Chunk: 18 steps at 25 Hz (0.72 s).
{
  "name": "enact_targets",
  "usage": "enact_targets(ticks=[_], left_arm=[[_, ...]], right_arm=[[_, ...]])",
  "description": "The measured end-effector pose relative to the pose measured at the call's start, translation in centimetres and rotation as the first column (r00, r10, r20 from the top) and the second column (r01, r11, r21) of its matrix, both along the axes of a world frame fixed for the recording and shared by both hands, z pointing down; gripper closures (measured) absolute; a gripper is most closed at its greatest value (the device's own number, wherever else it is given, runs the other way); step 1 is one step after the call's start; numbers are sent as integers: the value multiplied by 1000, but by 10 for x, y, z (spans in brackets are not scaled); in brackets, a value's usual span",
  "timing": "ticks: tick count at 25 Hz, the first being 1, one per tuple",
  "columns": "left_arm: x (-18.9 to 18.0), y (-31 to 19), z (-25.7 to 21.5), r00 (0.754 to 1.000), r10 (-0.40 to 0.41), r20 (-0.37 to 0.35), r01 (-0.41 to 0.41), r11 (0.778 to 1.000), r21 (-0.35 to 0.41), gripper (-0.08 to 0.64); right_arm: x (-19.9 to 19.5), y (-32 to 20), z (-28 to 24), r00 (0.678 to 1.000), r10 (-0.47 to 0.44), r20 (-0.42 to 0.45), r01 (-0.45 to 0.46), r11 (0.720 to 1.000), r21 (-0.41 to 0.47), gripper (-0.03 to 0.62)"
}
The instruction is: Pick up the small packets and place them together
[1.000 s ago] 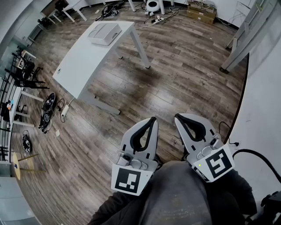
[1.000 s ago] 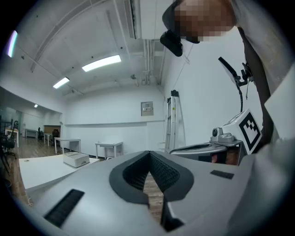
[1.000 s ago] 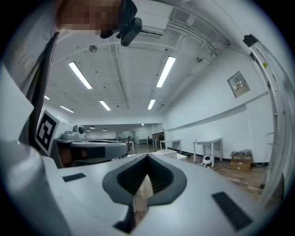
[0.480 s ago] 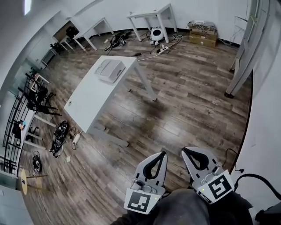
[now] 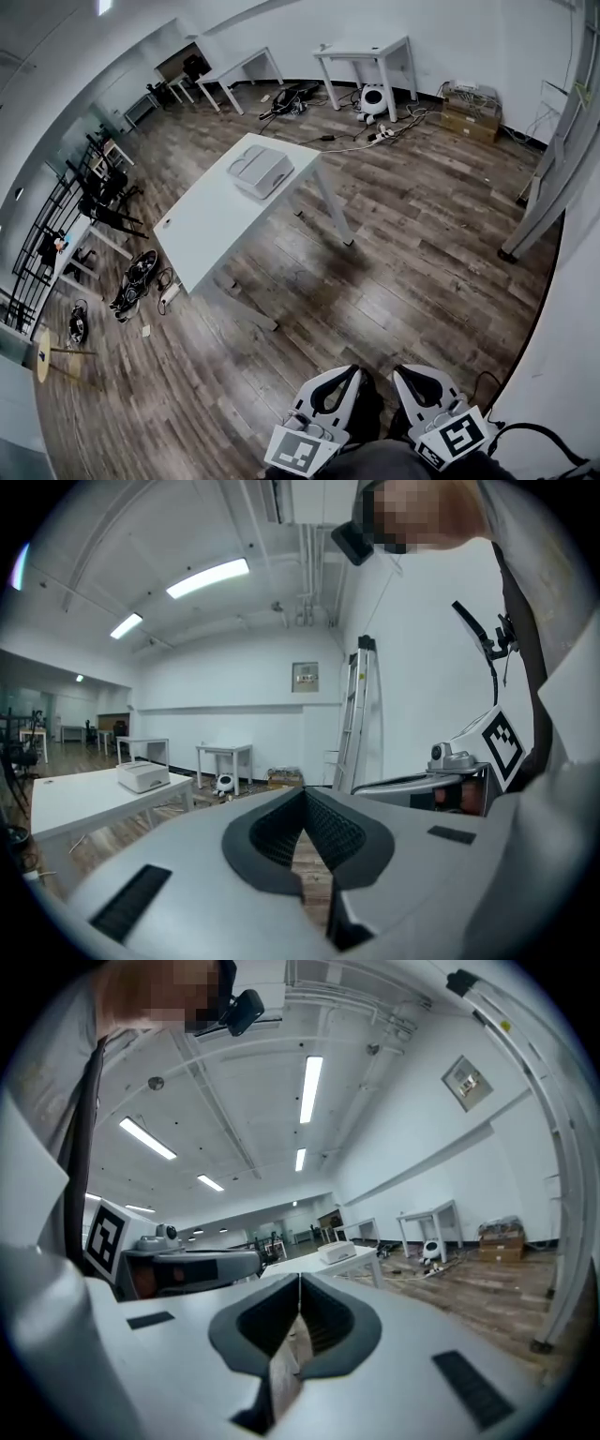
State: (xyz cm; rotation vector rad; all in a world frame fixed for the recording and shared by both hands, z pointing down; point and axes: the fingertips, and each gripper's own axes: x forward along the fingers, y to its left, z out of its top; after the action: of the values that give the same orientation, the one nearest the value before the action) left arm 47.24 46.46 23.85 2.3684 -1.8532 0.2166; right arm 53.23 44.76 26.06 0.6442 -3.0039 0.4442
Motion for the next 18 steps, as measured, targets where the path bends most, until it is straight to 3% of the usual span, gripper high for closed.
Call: enact_targets(ticks=[5,18], left_arm=[[-21,-39,18,1000,-25,-13,25,999,-32,558],[-127,-217,36,995,-48,-89,47,999,-12,558]], right_arm=[[-28,-32,16,998,-66,-20,66,997,-30,588],[-132,-209,32,992,-91,-93,87,995,-45,588]])
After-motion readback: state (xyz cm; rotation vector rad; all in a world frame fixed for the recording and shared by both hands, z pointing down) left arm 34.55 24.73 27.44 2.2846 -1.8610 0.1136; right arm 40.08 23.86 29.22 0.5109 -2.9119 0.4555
